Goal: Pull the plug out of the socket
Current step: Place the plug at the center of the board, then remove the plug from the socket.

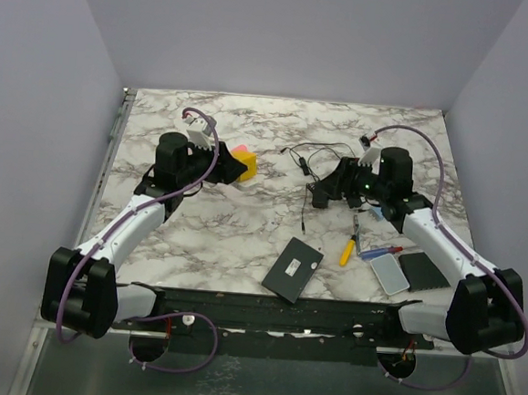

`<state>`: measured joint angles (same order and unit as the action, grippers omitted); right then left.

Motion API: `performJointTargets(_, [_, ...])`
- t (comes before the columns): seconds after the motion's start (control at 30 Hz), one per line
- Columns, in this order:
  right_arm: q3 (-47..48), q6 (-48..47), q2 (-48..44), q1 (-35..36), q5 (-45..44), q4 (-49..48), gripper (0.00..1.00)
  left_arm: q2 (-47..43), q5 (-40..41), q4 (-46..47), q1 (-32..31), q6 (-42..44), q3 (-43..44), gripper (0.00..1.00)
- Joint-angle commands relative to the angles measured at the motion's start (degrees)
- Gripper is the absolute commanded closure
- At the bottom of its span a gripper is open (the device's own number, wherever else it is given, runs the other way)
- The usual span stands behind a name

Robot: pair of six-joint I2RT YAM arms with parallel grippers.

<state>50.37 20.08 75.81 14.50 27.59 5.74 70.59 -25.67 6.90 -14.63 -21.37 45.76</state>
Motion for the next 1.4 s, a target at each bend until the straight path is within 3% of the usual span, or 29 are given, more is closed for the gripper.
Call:
performJointTargets(0.0, [-4.5, 3.8, -4.5, 6.4, 0.9, -14.0, 0.36, 1.2, -11.8, 9.8, 0.1, -3.3, -0.4, 1.00])
performJointTargets(0.1, [-4.7, 6.7, -4.1, 9.6, -0.9, -16.7, 0.36, 1.0, -14.9, 12.5, 0.1, -4.3, -1.1, 1.00])
performJointTargets(0.23, [-6.4, 12.0, -1.4, 10.6, 4.8, -25.9, 0.36, -0.2, -17.1, 15.1, 0.1, -4.9, -1.8, 1.00])
performJointTargets(0.37, [-5.8, 12.0, 0.5, 11.2, 6.7, -28.6, 0.36, -0.7, -19.9, 16.8, 0.0, -5.1, -2.0, 1.00])
performJointTargets(0.5, [-3.9, 10.1, 1.9, 11.2, 18.4, -32.4, 0.36, -0.7, -22.9, 18.2, -0.9, -5.4, -1.9, 1.00])
performJointTargets(0.67, [1.2, 6.3, 4.4, 11.2, 28.5, -28.3, 0.36, -1.7, -24.7, 19.6, -3.5, -5.7, -2.3, 1.00])
performJointTargets(0.97, [2.4, -1.9, -1.0, 11.2, 28.1, -19.5, 0.31, -5.1, -28.0, 21.3, -9.6, -6.3, -2.1, 1.00])
performJointTargets(1.2, [3.7, -3.7, -2.0, 11.2, 31.8, -17.8, 0.30, -4.5, -30.1, 21.4, -11.0, -6.6, -1.7, 1.00])
performJointTargets(1.37, [5.8, -4.0, -2.2, 11.3, 38.2, -15.9, 0.22, -4.5, -30.0, 21.4, -11.0, -6.5, -1.8, 1.00])
